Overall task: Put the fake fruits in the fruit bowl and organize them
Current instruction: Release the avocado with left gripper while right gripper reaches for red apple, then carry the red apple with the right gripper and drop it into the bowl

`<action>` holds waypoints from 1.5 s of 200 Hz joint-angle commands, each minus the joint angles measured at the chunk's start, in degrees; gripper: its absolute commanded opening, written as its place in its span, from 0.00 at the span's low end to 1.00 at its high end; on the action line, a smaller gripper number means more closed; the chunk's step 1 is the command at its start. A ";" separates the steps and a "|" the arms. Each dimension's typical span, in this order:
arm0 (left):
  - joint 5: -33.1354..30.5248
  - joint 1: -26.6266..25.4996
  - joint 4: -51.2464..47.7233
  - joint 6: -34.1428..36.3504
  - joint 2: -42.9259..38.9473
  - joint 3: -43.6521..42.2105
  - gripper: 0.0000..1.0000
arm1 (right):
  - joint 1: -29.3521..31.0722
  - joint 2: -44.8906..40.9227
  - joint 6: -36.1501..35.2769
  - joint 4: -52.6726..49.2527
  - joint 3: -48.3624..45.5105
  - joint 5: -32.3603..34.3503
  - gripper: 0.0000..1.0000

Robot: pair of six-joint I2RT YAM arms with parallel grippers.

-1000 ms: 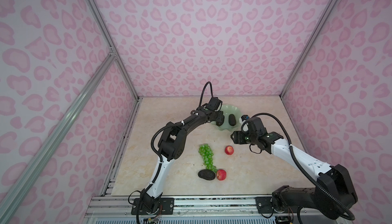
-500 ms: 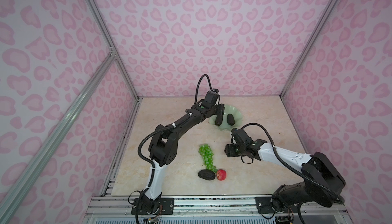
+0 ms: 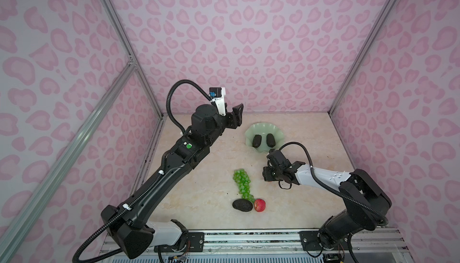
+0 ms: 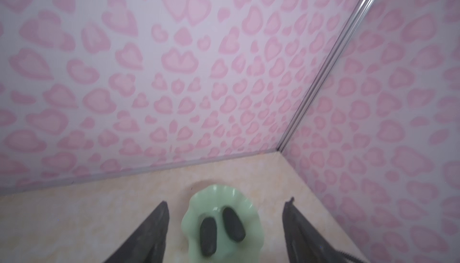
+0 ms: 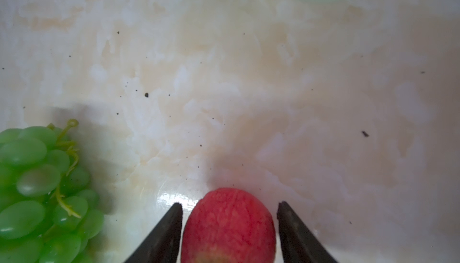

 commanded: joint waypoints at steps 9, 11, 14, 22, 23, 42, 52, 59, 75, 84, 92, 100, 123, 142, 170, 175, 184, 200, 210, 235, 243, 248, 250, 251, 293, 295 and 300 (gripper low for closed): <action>-8.88 1.06 -3.48 -2.59 -6.84 -10.29 0.78 | 0.07 -0.32 -1.29 -0.98 1.06 1.45 0.43; -9.22 1.21 -3.55 -2.98 -7.31 -11.09 0.79 | 0.08 -0.43 -1.35 -1.17 1.15 1.37 0.42; -9.78 1.41 -3.72 -3.53 -8.21 -12.32 0.80 | 0.11 -0.68 -1.52 -1.41 1.24 1.28 0.40; -10.58 2.00 -3.93 -5.37 -10.56 -15.57 0.82 | 0.12 -1.59 -1.85 -2.38 1.75 1.26 0.36; -10.59 2.09 -3.99 -5.60 -10.89 -16.00 0.82 | 0.10 -1.70 -1.86 -2.54 1.82 1.26 0.36; -11.28 3.37 -3.69 -8.15 -16.33 -23.70 0.86 | 0.08 -4.58 -3.27 -5.96 4.00 1.98 0.30; -11.82 3.72 -4.31 -8.83 -18.63 -26.78 0.88 | 0.01 -5.96 -4.34 -7.89 5.92 2.87 0.29; -12.08 3.90 -4.82 -9.33 -19.97 -28.50 0.89 | -0.09 -6.80 -5.06 -9.04 7.57 3.58 0.28; -11.87 4.08 -5.42 -10.23 -22.31 -32.10 0.92 | -0.66 -7.29 -6.19 -10.84 12.12 6.36 0.28; -11.65 4.21 -5.58 -11.18 -23.22 -33.91 0.93 | -0.91 -6.67 -7.48 -10.47 14.75 8.48 0.28; -11.67 4.30 -5.78 -12.23 -23.75 -35.50 0.95 | -1.28 -5.64 -8.64 -9.01 16.82 10.85 0.28; -11.37 4.43 -5.80 -13.09 -24.10 -36.97 0.96 | -2.02 -4.11 -9.60 -7.53 18.99 11.87 0.28; -10.11 4.48 -6.22 -14.72 -24.68 -39.70 0.98 | -6.04 2.86 -9.78 -6.58 26.28 7.95 0.27; -9.02 4.57 -6.74 -15.77 -25.66 -41.56 1.00 | -8.63 9.97 -10.76 -7.49 31.76 5.14 0.26; -8.67 4.64 -7.65 -17.25 -27.78 -43.85 0.97 | -10.62 17.46 -11.72 -6.98 36.15 3.21 0.26; -8.71 4.67 -7.72 -17.39 -28.19 -44.21 0.97 | -10.82 18.46 -11.74 -6.95 36.75 2.83 0.25; -8.79 4.65 -7.87 -17.61 -28.99 -44.78 0.97 | -10.91 20.16 -12.00 -7.03 37.57 2.42 0.25; -9.21 4.65 -8.55 -17.88 -30.09 -45.25 0.97 | -10.95 22.73 -11.90 -7.90 37.92 2.01 0.25; -9.56 4.66 -9.09 -17.84 -30.58 -45.26 0.97 | -10.99 23.83 -11.68 -7.71 39.24 1.67 0.26; -10.30 4.74 -9.97 -17.36 -31.16 -45.09 0.97 | -10.86 26.01 -10.95 -7.81 39.75 0.82 0.31; -10.49 4.74 -10.19 -17.19 -31.30 -44.91 0.97 | -10.86 26.38 -10.71 -7.83 39.67 0.80 0.36; -10.65 4.74 -10.33 -17.03 -31.33 -44.82 0.97 | -10.91 26.39 -10.63 -7.79 39.68 0.72 0.39; -10.67 4.74 -10.36 -16.96 -31.38 -44.75 0.97 | -10.89 26.40 -10.59 -7.73 39.72 0.73 0.41; -10.68 4.74 -10.41 -16.94 -31.36 -44.74 0.97 | -10.90 26.40 -10.54 -7.76 39.70 0.73 0.42; -11.64 4.74 -10.33 -16.25 -31.17 -44.20 0.97 | -10.87 23.28 -10.74 -8.82 40.91 1.25 0.58; -11.71 4.74 -10.30 -16.24 -31.10 -44.20 0.97 | -10.90 23.09 -10.74 -8.91 40.95 1.32 0.59; -11.78 4.74 -10.29 -16.21 -31.13 -44.20 0.97 | -10.83 22.33 -10.82 -9.14 40.99 1.43 0.59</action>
